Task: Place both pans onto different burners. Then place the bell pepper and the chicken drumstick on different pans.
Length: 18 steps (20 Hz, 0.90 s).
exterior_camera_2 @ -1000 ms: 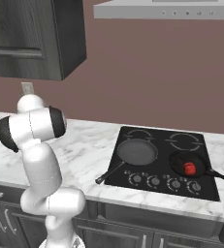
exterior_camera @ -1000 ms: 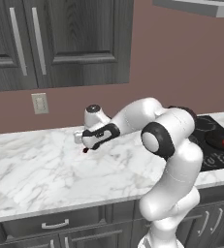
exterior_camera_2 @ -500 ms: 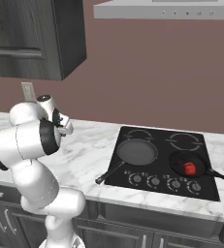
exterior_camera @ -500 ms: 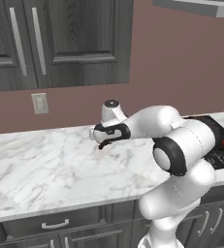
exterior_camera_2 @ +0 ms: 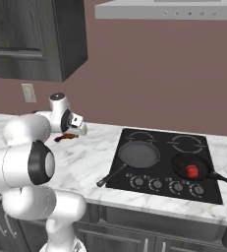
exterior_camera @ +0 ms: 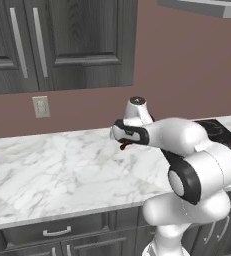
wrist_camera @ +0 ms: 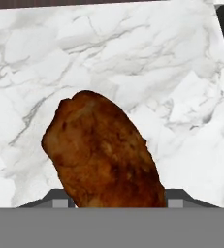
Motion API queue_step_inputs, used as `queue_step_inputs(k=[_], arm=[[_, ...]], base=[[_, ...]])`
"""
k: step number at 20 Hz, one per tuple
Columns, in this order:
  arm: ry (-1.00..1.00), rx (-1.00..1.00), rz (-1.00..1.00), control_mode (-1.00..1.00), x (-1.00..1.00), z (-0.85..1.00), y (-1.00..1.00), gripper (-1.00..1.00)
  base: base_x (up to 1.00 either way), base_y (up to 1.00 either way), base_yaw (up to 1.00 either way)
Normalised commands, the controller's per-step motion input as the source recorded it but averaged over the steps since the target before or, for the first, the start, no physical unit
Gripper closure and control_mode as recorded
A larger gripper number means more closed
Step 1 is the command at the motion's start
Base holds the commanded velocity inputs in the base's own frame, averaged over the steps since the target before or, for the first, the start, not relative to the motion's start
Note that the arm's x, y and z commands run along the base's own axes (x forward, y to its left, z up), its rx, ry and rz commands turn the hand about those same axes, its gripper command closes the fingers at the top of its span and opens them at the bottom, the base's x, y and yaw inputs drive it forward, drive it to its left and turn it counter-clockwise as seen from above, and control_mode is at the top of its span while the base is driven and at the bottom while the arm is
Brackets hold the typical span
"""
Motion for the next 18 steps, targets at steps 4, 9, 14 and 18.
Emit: queue_step_inputs(k=[4, 9, 14, 18], arm=[[0.00, 0.00, 0.00, -1.00, -0.14, 0.34, -0.72, 1.00], [0.00, 0.00, 0.00, -1.00, -0.24, 0.30, -0.74, 1.00], [0.00, 0.00, 0.00, -1.00, -0.34, 0.27, -0.69, 1.00], [0.00, 0.00, 0.00, -1.00, -0.29, 0.21, -0.65, 1.00]], base=[[0.00, 0.00, 0.00], [0.00, 0.00, 0.00], [0.00, 0.00, 0.00], [0.00, 0.00, 0.00]])
